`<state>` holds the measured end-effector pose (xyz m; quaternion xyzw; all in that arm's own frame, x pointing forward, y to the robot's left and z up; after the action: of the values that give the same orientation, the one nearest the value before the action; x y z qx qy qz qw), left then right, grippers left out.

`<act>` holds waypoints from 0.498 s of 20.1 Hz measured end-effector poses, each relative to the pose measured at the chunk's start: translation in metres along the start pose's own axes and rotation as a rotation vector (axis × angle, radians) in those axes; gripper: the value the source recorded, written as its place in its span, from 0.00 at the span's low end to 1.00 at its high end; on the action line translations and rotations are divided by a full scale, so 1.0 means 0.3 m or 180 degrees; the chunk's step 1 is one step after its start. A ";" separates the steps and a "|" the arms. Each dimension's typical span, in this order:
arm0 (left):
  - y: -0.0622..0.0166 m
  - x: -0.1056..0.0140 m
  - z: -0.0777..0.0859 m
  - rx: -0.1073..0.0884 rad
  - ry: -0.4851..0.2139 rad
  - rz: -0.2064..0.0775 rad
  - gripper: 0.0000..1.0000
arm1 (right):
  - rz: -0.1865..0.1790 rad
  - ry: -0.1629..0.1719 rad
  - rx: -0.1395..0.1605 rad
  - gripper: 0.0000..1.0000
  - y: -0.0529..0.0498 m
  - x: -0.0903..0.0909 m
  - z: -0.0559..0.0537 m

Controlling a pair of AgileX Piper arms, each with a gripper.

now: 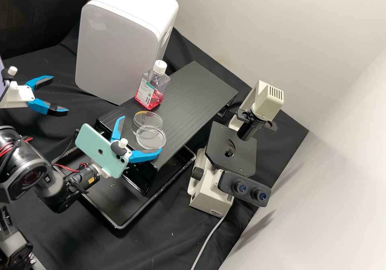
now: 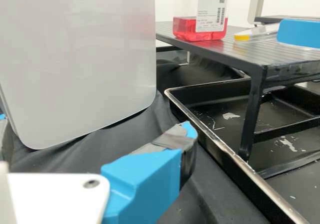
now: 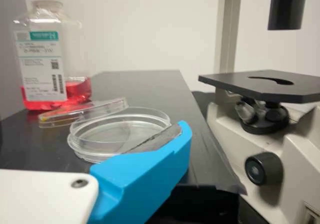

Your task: Place the lid on the petri dish

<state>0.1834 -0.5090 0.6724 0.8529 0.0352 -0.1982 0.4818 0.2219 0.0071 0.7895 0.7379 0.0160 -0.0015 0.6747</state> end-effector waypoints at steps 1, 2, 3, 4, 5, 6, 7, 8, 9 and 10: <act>0.000 0.000 0.001 0.0001 -0.0006 -0.0002 1.00 | 0.0021 -0.0020 0.0000 1.00 0.004 0.006 0.005; -0.001 -0.001 0.002 0.0002 -0.0010 -0.0003 1.00 | 0.0042 -0.0034 0.0000 1.00 0.009 0.015 0.009; -0.001 -0.001 0.003 0.0002 -0.0013 -0.0004 1.00 | 0.0072 -0.0044 0.0000 1.00 0.015 0.024 0.013; -0.001 -0.001 0.003 0.0002 -0.0013 -0.0004 1.00 | 0.0098 -0.0053 -0.0001 1.00 0.021 0.033 0.017; -0.001 -0.001 0.003 0.0002 -0.0013 -0.0004 1.00 | 0.0074 -0.0029 -0.0019 1.00 0.021 0.037 0.018; -0.001 -0.001 0.003 0.0002 -0.0013 -0.0004 1.00 | 0.0057 -0.0005 -0.0037 1.00 0.023 0.042 0.019; -0.002 -0.001 0.003 0.0003 -0.0012 -0.0006 1.00 | 0.0050 0.0018 -0.0050 1.00 0.025 0.043 0.020; -0.002 -0.001 0.003 0.0003 -0.0012 -0.0006 1.00 | 0.0041 0.0032 -0.0062 1.00 0.027 0.047 0.021; -0.002 -0.001 0.003 0.0003 -0.0012 -0.0006 1.00 | 0.0048 0.0031 -0.0063 1.00 0.028 0.051 0.023; -0.002 -0.001 0.003 0.0003 -0.0012 -0.0006 1.00 | 0.0048 0.0030 -0.0066 1.00 0.029 0.053 0.025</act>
<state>0.1828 -0.5094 0.6718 0.8527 0.0349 -0.2003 0.4812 0.2381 -0.0010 0.7971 0.7309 0.0136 0.0072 0.6823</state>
